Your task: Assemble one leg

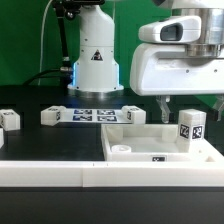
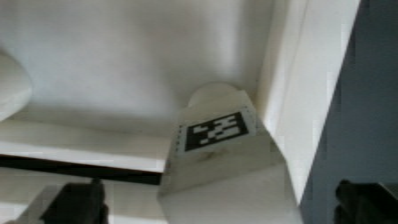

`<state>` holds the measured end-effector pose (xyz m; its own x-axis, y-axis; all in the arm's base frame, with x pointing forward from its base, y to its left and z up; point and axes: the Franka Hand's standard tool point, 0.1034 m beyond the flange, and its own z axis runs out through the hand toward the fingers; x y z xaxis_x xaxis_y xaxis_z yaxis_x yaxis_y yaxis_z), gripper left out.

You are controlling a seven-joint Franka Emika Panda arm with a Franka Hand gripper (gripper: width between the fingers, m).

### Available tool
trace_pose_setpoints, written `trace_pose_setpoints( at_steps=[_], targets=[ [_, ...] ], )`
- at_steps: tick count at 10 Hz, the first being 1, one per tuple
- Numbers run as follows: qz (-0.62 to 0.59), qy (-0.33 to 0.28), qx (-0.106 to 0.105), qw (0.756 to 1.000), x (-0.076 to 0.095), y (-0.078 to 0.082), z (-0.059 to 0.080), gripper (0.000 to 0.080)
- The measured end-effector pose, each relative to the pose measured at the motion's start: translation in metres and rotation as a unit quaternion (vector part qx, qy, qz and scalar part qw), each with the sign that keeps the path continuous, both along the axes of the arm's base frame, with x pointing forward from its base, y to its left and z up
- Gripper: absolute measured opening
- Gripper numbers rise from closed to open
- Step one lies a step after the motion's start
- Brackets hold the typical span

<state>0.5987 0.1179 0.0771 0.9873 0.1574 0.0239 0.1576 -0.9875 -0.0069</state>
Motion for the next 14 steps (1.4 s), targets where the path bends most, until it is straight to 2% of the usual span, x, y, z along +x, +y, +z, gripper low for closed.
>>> trace_pose_setpoints(
  at_steps=[2, 4, 5, 6, 8, 10, 12, 14],
  targets=[
    [-0.002, 0.0, 0.0, 1.0, -0.0001, 0.0, 0.0, 0.0649],
    [-0.021, 0.0, 0.001, 1.0, -0.0001, 0.0001, -0.0001, 0.0386],
    [-0.043, 0.001, 0.002, 0.999, 0.0, 0.0001, -0.0001, 0.0386],
    [-0.094, 0.002, 0.005, 0.996, 0.0004, -0.001, -0.0001, 0.0289],
    [-0.194, 0.001, 0.013, 0.981, 0.0021, -0.0035, 0.0005, 0.029],
    [-0.33, -0.005, 0.035, 0.943, 0.0031, -0.0049, -0.0005, 0.029],
    [-0.447, -0.015, 0.057, 0.892, 0.0037, -0.0049, -0.0005, 0.029],
    [-0.529, -0.02, 0.067, 0.846, 0.0027, -0.003, -0.0007, 0.029]
  ],
)
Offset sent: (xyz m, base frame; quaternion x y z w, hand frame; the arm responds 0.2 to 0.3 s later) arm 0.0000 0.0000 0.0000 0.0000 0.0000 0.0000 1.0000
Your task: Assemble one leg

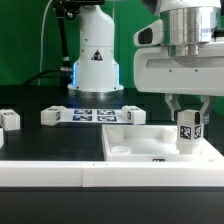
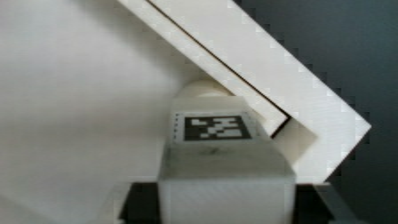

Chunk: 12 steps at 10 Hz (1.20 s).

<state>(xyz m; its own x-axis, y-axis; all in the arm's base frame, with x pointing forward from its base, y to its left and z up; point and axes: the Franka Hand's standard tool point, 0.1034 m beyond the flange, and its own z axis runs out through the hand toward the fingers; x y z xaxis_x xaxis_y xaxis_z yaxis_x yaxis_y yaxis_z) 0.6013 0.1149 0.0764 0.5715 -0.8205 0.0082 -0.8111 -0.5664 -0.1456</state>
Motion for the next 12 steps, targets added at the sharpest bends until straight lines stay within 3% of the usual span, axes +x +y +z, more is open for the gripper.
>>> trace_pose_setpoints(
  at_steps=[2, 4, 6, 7, 10, 12],
  targets=[
    [-0.092, 0.01, 0.014, 0.996, -0.0004, 0.0, 0.0005, 0.0291],
    [-0.109, 0.012, 0.019, 0.994, -0.0006, 0.0013, -0.0002, 0.0292],
    [-0.043, 0.006, 0.01, 0.999, 0.0004, -0.0045, -0.0008, 0.0573],
    [-0.016, 0.009, 0.007, 1.0, -0.0002, -0.0042, -0.0006, 0.0634],
    [0.123, 0.003, -0.007, 0.992, 0.0012, -0.0009, 0.0007, 0.0645],
    [0.231, -0.006, -0.021, 0.973, 0.0027, -0.0048, -0.0015, 0.0649]
  ],
)
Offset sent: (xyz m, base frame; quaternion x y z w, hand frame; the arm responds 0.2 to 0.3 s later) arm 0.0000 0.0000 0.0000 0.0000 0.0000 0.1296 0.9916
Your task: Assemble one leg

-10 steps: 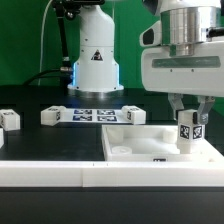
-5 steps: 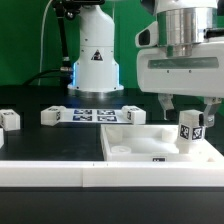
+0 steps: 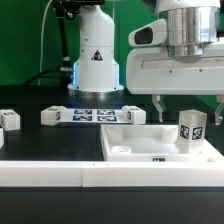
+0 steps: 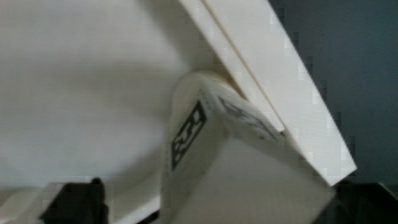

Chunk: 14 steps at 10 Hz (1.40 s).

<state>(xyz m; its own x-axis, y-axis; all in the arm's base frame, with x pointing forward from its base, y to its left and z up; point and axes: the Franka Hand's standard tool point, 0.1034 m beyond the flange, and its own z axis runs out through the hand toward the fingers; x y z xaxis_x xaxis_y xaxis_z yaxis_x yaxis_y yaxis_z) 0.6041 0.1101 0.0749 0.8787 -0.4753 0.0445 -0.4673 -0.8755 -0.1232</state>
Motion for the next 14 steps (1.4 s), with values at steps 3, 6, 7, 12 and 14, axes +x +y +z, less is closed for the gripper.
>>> trace_pose_setpoints(
  at_steps=[3, 6, 7, 12, 14],
  targets=[
    [0.122, -0.007, -0.017, 0.992, -0.0032, 0.0119, -0.0018, 0.0649],
    [0.271, -0.002, -0.052, 0.961, -0.004, 0.0108, -0.0023, 0.0649],
    [0.311, -0.003, -0.059, 0.948, -0.0023, 0.0103, -0.0005, 0.0649],
    [0.377, -0.008, -0.069, 0.924, -0.001, 0.0095, 0.0011, 0.0387],
    [0.369, -0.007, -0.068, 0.927, -0.0011, 0.0094, 0.0008, 0.029]
  ],
)
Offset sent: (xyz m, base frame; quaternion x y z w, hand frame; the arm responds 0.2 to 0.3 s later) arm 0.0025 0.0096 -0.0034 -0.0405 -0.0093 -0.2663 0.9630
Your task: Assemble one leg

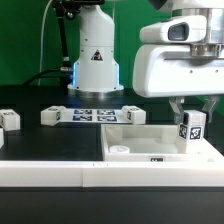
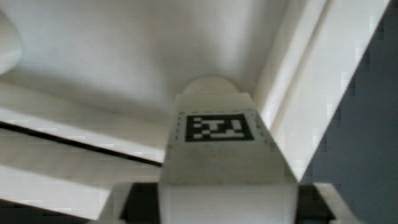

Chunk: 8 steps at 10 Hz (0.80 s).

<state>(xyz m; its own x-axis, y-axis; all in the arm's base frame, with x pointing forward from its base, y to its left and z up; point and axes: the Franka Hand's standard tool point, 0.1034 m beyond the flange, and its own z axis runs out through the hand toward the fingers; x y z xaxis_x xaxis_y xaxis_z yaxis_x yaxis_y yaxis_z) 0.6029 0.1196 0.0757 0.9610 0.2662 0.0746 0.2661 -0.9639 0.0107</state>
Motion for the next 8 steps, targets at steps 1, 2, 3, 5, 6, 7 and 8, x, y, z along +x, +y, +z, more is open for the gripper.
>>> trace_pose_setpoints(
  at_steps=[1, 2, 3, 5, 6, 7, 8],
  targets=[
    [-0.007, 0.0, 0.001, 1.0, 0.0, 0.0001, 0.0, 0.0291],
    [-0.041, 0.001, 0.004, 0.999, -0.0001, 0.0003, 0.0, 0.0291],
    [-0.114, 0.002, 0.013, 0.993, 0.0002, 0.0006, 0.0001, 0.0291],
    [-0.229, 0.005, 0.029, 0.973, 0.0003, -0.0001, 0.0001, 0.0291],
    [-0.296, 0.007, 0.032, 0.955, -0.0001, -0.0009, -0.0002, 0.0292],
    [-0.334, 0.003, 0.034, 0.942, 0.0, -0.0032, -0.001, 0.0294],
    [-0.371, -0.006, 0.035, 0.928, 0.0005, -0.0041, -0.0011, 0.0294]
  ],
)
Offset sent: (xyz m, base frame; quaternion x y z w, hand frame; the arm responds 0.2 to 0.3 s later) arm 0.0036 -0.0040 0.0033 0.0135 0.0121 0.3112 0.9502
